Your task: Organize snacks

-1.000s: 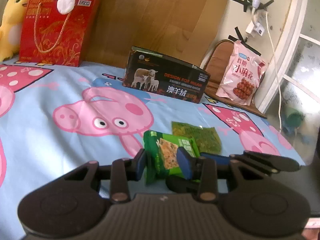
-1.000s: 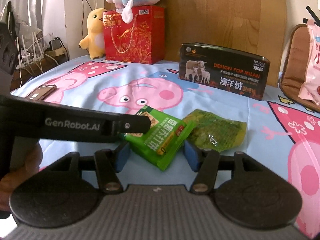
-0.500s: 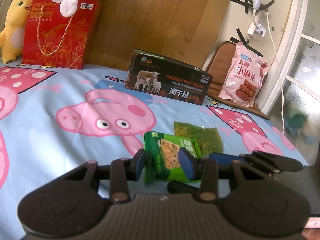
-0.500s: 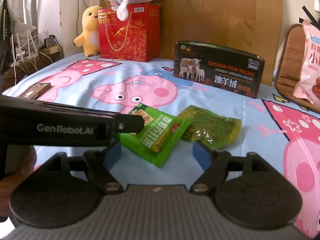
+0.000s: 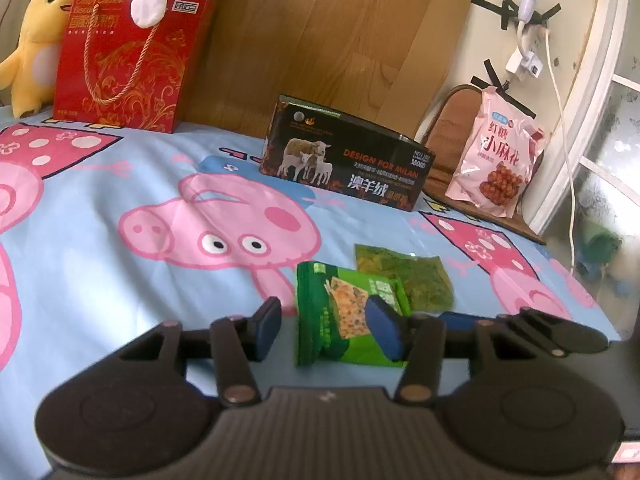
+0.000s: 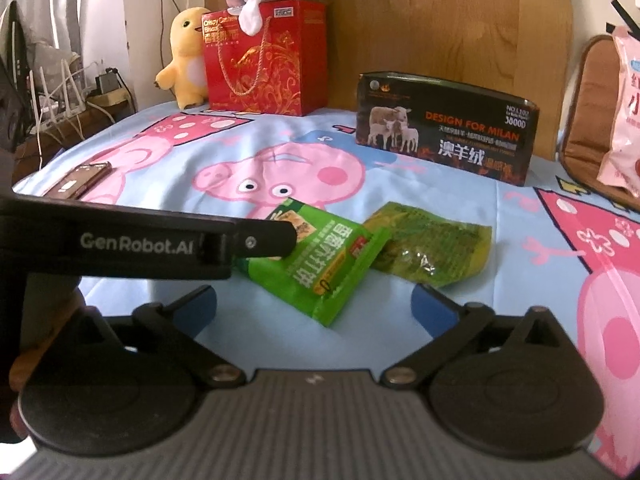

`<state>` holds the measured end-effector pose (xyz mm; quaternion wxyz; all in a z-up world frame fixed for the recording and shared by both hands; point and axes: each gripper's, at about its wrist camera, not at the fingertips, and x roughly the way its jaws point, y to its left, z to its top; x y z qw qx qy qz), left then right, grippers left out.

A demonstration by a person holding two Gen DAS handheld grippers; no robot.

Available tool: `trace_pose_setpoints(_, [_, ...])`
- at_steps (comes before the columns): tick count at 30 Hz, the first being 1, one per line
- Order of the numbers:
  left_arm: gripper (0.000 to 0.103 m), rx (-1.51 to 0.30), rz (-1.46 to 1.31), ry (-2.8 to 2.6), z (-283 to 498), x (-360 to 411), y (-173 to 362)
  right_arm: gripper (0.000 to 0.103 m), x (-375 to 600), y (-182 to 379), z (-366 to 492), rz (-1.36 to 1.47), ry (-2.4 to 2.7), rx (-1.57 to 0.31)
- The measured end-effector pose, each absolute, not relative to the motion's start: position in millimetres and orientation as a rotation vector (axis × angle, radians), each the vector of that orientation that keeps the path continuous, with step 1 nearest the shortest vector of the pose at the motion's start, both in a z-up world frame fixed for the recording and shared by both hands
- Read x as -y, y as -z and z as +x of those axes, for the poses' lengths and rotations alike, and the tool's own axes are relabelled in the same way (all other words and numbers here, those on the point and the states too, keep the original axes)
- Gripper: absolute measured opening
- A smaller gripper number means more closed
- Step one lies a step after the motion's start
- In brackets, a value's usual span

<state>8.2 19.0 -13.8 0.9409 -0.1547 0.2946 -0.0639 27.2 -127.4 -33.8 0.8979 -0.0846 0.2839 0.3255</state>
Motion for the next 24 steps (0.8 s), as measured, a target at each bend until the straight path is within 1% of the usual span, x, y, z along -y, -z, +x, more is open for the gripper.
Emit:
trace_pose_setpoints(2, [0.05,-0.603,-0.313,0.132,9,-19,14,0.103,124,34,25,-0.198,-0.669,-0.588])
trace_pose_setpoints(4, [0.059,-0.61,-0.299,0.152,10,-17,14,0.103,121,35,23,-0.224,-0.66,-0.586])
trace_pose_setpoints(5, [0.067,-0.614,-0.266,0.165,11,-13,14,0.103,121,35,23,-0.223,-0.66,-0.588])
trace_pose_setpoints(6, [0.081,-0.622,-0.228,0.18,12,-7,13,0.103,122,35,25,-0.222,-0.662,-0.59])
trace_pose_setpoints(7, [0.085,-0.631,-0.194,0.19,13,0,13,0.103,122,35,25,-0.223,-0.662,-0.591])
trace_pose_setpoints(8, [0.086,-0.633,-0.19,0.182,13,2,13,0.103,122,35,25,-0.224,-0.663,-0.592])
trace_pose_setpoints(16, [0.088,-0.625,-0.196,0.194,10,1,14,0.103,123,35,23,-0.222,-0.667,-0.592])
trace_pose_setpoints(18, [0.097,-0.62,-0.216,0.204,9,-2,14,0.103,123,35,23,-0.221,-0.667,-0.591])
trace_pose_setpoints(20, [0.102,-0.605,-0.252,0.179,7,-8,13,0.103,124,35,21,-0.223,-0.666,-0.59])
trace_pose_setpoints(24, [0.103,-0.558,-0.411,0.154,1,-33,17,0.103,125,35,22,-0.225,-0.669,-0.591])
